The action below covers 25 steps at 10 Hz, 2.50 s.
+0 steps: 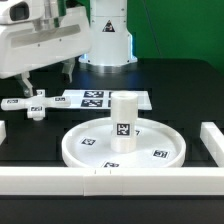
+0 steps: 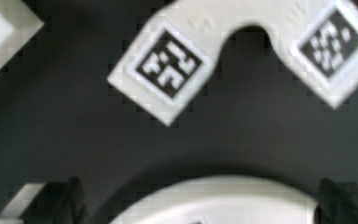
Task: Assemble round table
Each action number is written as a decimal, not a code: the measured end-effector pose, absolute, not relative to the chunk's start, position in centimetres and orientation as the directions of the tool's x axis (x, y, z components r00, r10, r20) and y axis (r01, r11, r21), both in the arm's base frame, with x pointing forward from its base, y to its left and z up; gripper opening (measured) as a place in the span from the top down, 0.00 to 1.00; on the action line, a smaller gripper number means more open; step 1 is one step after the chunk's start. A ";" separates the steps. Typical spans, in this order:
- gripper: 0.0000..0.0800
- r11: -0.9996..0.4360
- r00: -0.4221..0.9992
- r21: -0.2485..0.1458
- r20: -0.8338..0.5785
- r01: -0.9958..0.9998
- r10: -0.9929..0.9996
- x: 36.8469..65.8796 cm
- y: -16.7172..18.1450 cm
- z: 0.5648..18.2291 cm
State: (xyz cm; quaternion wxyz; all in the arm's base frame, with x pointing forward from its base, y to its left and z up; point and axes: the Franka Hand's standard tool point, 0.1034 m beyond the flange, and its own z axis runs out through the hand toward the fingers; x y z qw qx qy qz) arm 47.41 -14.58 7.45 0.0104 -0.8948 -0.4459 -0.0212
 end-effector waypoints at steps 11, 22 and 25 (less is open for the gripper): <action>0.19 -0.552 0.554 -0.042 0.028 0.833 0.832 42.8 -16.6 4.9; 0.19 -0.552 0.555 -0.072 0.019 0.831 0.832 42.0 -16.3 3.4; 0.19 -0.552 0.555 -0.085 0.016 0.830 0.832 41.6 -16.2 2.8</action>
Offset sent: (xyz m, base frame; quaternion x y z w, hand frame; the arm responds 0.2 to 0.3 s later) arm 0.0000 0.0000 0.0000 0.0000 0.0000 0.0000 1.0000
